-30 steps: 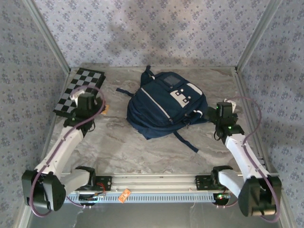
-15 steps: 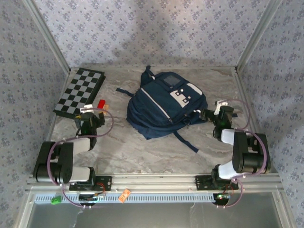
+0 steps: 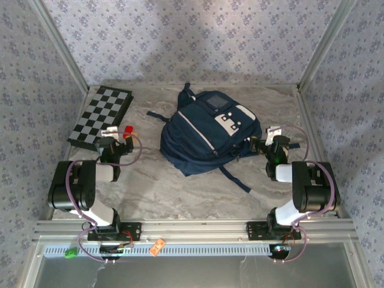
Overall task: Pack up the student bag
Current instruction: Reset both arms
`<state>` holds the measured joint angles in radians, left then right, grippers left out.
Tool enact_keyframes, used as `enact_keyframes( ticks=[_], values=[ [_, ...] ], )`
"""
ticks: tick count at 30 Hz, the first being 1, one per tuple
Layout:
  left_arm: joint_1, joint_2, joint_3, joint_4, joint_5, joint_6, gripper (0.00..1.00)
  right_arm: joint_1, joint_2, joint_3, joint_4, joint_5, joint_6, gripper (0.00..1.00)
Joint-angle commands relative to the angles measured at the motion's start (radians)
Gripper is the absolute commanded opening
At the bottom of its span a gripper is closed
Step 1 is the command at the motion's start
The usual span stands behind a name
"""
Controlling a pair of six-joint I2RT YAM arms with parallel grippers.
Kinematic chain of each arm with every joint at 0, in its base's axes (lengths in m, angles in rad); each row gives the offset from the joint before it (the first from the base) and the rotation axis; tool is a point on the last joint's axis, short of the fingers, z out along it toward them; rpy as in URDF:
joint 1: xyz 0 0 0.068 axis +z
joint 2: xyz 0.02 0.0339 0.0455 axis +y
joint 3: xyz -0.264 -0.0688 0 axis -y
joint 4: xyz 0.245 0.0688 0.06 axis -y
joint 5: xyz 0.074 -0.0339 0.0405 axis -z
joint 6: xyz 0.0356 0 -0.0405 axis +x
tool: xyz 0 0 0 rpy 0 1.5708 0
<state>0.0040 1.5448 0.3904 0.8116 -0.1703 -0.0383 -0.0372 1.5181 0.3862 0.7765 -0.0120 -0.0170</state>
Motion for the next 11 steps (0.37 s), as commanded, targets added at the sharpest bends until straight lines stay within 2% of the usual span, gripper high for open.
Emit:
enact_keyframes(
  ticks=[1,11],
  values=[
    [0.000,-0.012,0.013,0.019,0.026,-0.013,1.00,0.000,0.005,0.005,0.037,0.010,-0.015,1.00],
    [0.000,-0.012,0.012,0.020,0.025,-0.013,1.00,-0.006,0.005,0.006,0.036,0.003,-0.011,1.00]
  ],
)
